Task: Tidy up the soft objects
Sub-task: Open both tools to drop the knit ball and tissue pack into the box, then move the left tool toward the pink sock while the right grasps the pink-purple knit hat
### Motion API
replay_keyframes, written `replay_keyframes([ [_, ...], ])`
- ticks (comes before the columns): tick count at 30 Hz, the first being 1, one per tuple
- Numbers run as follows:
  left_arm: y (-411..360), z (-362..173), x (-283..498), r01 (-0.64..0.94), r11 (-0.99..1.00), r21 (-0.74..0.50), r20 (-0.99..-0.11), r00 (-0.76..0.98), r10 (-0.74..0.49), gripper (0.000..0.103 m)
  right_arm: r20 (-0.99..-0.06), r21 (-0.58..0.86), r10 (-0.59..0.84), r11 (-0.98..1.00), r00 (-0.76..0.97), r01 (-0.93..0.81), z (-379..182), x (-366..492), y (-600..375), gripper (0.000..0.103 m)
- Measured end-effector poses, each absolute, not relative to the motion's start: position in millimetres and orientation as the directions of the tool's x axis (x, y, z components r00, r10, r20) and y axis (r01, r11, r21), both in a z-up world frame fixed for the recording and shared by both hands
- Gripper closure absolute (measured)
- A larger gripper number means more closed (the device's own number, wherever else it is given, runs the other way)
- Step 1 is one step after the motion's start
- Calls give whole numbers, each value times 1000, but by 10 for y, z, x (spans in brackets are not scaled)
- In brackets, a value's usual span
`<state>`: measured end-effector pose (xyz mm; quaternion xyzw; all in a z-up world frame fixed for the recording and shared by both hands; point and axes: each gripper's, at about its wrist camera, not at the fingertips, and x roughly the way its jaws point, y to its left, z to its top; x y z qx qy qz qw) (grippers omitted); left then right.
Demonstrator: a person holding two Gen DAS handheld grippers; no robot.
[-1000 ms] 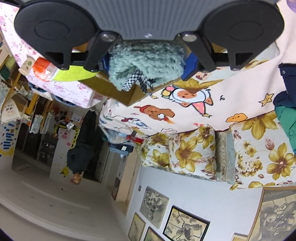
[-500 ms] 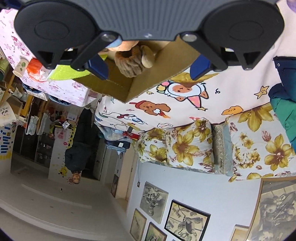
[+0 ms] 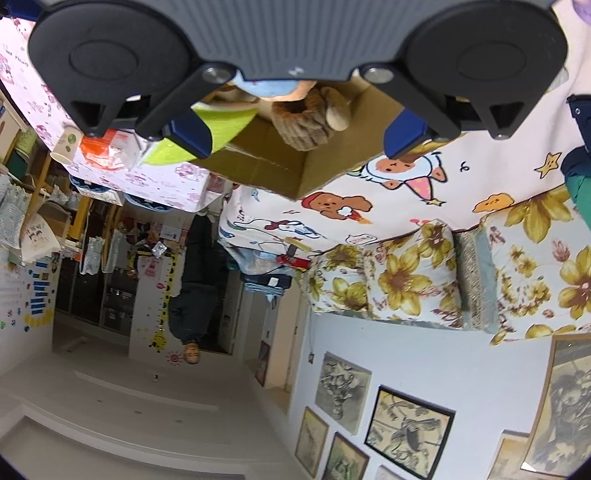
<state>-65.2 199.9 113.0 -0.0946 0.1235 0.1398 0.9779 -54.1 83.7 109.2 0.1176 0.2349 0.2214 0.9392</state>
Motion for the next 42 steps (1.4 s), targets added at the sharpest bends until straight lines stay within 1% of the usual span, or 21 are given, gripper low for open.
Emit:
replay_keyframes([
  [7, 1867, 1125, -633, -262, 956, -128, -258, 940, 223, 1, -397, 345, 444, 883, 803, -318, 1054, -489, 820, 0],
  [21, 1428, 1119, -632, -144, 989, -43, -214, 968, 132, 1, -409, 391, 384, 894, 828, -221, 954, -468, 523, 0],
  [31, 1168, 1083, -611, -78, 997, 11, -209, 975, 78, 1, -410, 405, 330, 901, 850, -155, 904, -465, 286, 0],
  [34, 1085, 1077, -621, -51, 998, 35, -202, 978, 57, 1, -408, 429, 330, 892, 852, -140, 873, -421, 169, 0],
  [42, 929, 1017, -635, 4, 996, 90, -207, 978, 15, 1, -441, 446, 296, 892, 847, -80, 747, -246, -3, 0],
])
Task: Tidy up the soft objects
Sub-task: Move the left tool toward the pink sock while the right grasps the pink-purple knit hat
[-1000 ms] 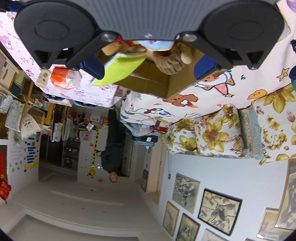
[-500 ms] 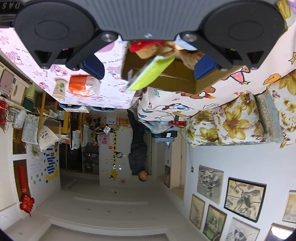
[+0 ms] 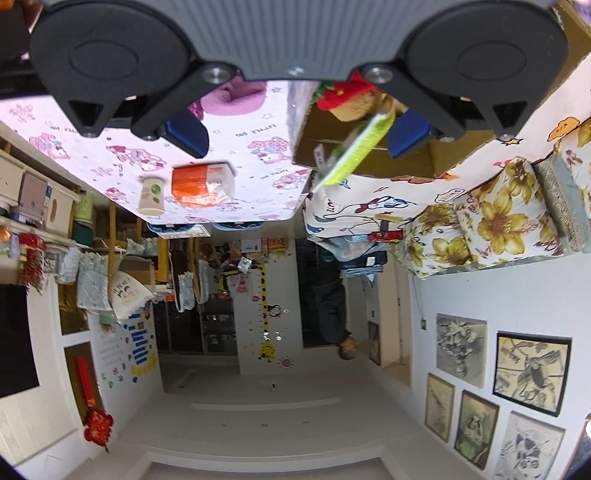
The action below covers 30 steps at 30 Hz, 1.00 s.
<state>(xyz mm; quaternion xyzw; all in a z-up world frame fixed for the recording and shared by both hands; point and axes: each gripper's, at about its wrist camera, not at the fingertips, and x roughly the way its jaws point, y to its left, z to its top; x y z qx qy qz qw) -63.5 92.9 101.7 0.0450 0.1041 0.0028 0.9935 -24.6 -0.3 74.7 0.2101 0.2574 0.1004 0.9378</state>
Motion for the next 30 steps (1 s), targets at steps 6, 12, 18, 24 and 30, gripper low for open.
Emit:
replay_keyframes([
  [6, 835, 963, -636, 43, 991, 126, -219, 976, -15, 1, -457, 479, 277, 878, 845, -29, 636, -47, -149, 0],
  [12, 720, 909, -657, 95, 978, 184, -230, 972, -51, 1, -461, 494, 265, 870, 847, -4, 548, 196, -244, 0],
  [18, 626, 850, -660, 134, 963, 233, -248, 966, -75, 1, -465, 489, 252, 872, 848, 9, 470, 439, -266, 0],
  [24, 570, 805, -648, 153, 952, 267, -262, 962, -82, 1, -471, 503, 266, 864, 841, 8, 437, 583, -214, 0],
  [30, 491, 778, -649, 168, 944, 283, -267, 959, -91, 1, -488, 466, 265, 884, 832, -8, 387, 636, -122, 0],
])
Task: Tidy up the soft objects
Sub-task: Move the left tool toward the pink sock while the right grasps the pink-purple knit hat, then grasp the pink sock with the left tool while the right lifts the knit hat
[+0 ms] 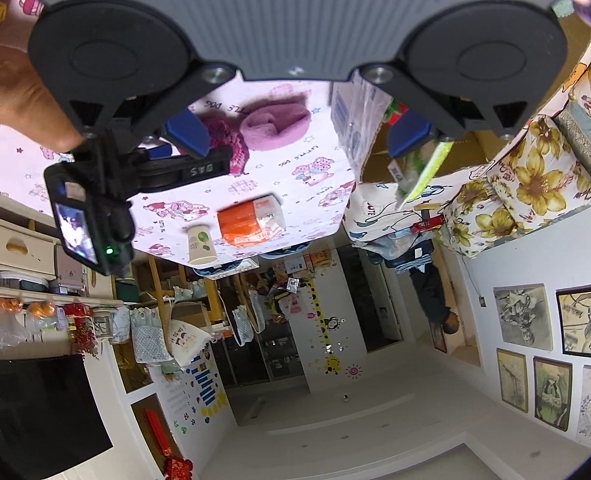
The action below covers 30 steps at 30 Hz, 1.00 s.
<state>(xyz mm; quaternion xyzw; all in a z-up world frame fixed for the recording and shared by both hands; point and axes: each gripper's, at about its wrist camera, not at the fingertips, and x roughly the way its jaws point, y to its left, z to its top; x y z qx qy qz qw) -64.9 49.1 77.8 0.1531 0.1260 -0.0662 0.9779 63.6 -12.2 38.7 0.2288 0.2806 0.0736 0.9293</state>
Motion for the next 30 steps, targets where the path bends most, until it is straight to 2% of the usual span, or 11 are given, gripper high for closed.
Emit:
replay_keyframes([
  [3, 445, 754, -653, 178, 939, 295, -272, 957, -96, 1, -487, 425, 253, 905, 836, -27, 432, 644, -76, 0],
  [5, 409, 741, -653, 185, 934, 307, -273, 957, -100, 1, -486, 393, 242, 919, 840, -37, 446, 642, -53, 8],
  [7, 369, 722, -658, 195, 928, 319, -274, 956, -107, 1, -478, 382, 257, 922, 840, -64, 470, 629, -42, 31],
  [13, 246, 666, -615, 209, 920, 333, -291, 950, -111, 1, -464, 290, 233, 952, 855, -102, 588, 520, -77, 50],
  [23, 69, 553, -522, 200, 930, 309, -336, 938, -90, 1, -476, 198, 155, 978, 866, -66, 697, 252, -678, 50],
  [30, -55, 441, -262, 162, 958, 235, -393, 918, -59, 1, -496, 192, 174, 977, 851, -88, 652, 147, -1000, 50],
])
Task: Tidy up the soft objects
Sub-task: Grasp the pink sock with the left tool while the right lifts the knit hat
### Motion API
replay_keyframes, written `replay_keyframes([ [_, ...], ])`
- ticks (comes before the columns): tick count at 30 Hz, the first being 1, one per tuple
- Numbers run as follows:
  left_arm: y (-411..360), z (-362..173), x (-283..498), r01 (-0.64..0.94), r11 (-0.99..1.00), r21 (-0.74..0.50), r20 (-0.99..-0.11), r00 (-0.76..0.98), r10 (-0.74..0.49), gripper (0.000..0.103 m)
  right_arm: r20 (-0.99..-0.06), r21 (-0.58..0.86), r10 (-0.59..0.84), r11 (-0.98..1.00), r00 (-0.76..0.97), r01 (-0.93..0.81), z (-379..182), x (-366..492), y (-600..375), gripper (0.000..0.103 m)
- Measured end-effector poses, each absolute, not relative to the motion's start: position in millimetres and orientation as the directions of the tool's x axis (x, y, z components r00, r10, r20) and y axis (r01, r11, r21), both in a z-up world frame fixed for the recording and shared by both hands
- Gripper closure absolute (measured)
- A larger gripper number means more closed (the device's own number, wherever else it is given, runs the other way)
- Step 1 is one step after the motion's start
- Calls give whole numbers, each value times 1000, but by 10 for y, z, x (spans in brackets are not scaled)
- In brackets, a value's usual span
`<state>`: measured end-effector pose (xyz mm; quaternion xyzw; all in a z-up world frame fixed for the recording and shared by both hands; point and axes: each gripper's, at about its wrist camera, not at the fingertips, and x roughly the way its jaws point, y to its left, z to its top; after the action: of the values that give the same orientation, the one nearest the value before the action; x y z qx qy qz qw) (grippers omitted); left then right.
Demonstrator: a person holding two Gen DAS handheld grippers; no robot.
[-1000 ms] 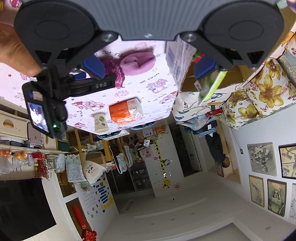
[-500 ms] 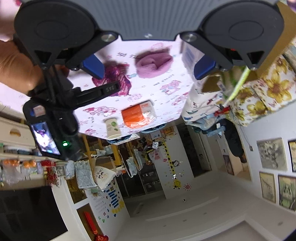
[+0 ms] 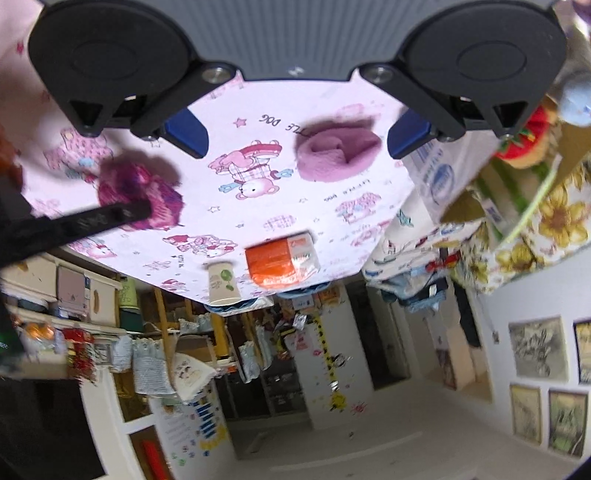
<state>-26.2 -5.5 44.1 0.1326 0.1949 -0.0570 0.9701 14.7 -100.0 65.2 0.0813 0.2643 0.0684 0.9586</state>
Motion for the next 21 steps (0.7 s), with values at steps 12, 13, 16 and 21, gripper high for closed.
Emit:
replay_keyframes([
  [12, 60, 248, 578, 26, 990, 141, -471, 881, 45, 2, -492, 189, 182, 977, 852, -100, 622, 70, -973, 13],
  [13, 55, 221, 627, 25, 988, 150, -478, 877, 50, 2, -493, 194, 182, 976, 851, -97, 616, 83, -973, 10],
  [16, 57, 149, 739, 28, 986, 165, -492, 869, 57, 8, -488, 201, 173, 976, 856, -82, 607, 106, -970, 2],
  [21, 134, 98, 864, 9, 987, 162, -509, 858, 75, 20, -488, 223, 180, 972, 854, -78, 575, 154, -939, 0],
])
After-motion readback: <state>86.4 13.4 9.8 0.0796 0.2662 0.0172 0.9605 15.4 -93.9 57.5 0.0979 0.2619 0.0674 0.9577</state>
